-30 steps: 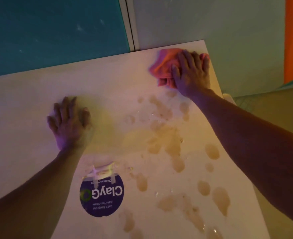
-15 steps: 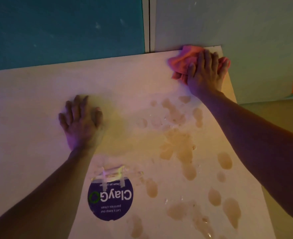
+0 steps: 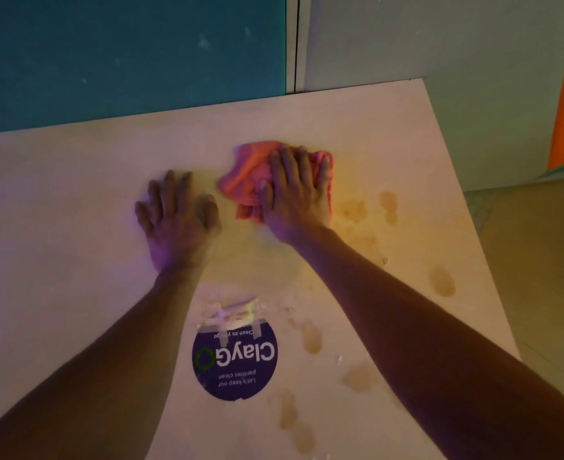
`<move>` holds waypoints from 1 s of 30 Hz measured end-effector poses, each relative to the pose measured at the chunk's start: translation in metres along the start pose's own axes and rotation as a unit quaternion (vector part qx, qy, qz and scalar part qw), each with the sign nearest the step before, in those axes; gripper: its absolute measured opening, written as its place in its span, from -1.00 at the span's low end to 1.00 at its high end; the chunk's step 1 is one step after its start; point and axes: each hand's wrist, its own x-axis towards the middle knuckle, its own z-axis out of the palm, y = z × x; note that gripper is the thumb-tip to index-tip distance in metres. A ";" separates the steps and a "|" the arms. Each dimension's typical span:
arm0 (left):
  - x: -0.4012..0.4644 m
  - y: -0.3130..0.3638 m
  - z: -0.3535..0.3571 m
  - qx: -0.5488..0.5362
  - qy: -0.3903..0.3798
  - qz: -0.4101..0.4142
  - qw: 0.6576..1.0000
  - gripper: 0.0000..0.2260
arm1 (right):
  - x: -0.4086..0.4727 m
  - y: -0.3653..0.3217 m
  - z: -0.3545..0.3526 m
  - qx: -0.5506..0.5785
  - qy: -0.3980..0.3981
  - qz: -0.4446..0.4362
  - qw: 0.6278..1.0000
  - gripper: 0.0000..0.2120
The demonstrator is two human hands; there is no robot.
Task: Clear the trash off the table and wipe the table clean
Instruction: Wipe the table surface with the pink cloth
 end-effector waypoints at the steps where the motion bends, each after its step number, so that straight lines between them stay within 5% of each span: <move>1: 0.000 0.000 0.000 -0.005 -0.002 0.003 1.000 -0.46 | -0.012 -0.004 0.000 0.005 0.012 -0.013 1.000 -0.43; 9: -0.019 0.009 -0.003 -0.024 -0.017 -0.004 1.000 -0.54 | -0.090 0.036 -0.020 -0.011 0.003 -0.042 0.999 -0.46; 16: -0.077 0.079 0.001 -0.030 -0.069 0.031 0.997 -0.50 | -0.076 0.116 -0.035 -0.033 0.012 0.042 0.999 -0.46; 30: -0.091 0.092 0.011 0.023 -0.016 0.031 0.999 -0.54 | 0.004 0.207 -0.043 -0.030 0.004 0.128 0.991 -0.39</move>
